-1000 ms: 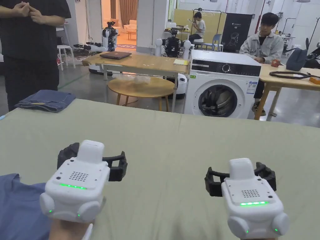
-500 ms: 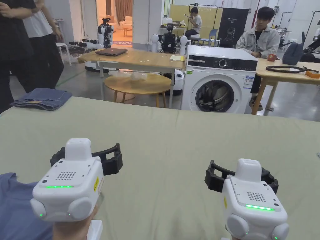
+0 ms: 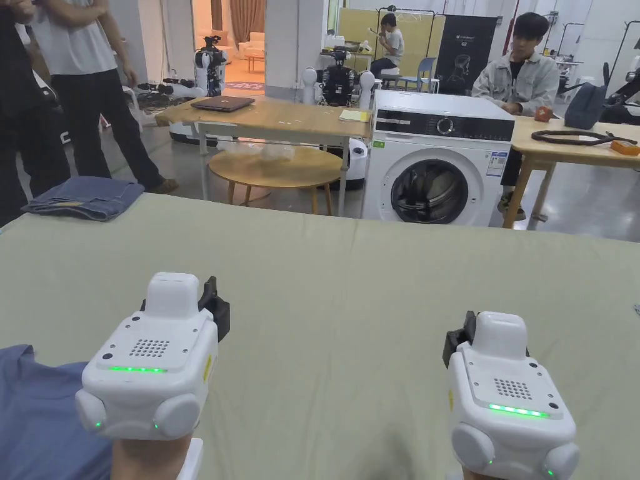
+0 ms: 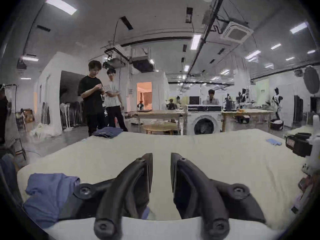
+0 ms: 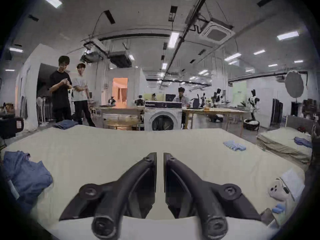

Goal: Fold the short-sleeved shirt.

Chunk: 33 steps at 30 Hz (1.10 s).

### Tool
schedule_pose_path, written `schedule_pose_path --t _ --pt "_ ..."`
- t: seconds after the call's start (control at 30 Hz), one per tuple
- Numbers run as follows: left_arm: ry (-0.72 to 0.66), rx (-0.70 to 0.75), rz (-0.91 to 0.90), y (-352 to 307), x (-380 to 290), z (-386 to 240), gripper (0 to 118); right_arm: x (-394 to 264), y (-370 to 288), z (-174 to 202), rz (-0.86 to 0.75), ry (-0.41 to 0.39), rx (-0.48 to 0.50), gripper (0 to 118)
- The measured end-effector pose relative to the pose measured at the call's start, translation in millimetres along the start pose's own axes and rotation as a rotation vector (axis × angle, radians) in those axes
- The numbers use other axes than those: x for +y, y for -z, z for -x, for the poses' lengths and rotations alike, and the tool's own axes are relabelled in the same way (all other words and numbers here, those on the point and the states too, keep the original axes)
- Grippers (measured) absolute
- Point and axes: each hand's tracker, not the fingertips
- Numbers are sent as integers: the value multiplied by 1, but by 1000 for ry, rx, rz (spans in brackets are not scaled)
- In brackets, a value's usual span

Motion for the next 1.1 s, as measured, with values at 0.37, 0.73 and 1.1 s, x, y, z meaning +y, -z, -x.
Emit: schedule_pose_path --t 0.37,0.73,1.1 --pt "-7 6 -13 -7 0 0 0 2 -12 -4 3 8 8 0" --pt "17 65 34 -26 -3 35 0 9 -20 17 19 15 54 0" --pt "25 309 87 -79 14 133 0 25 -25 126 23 -17 282 0"
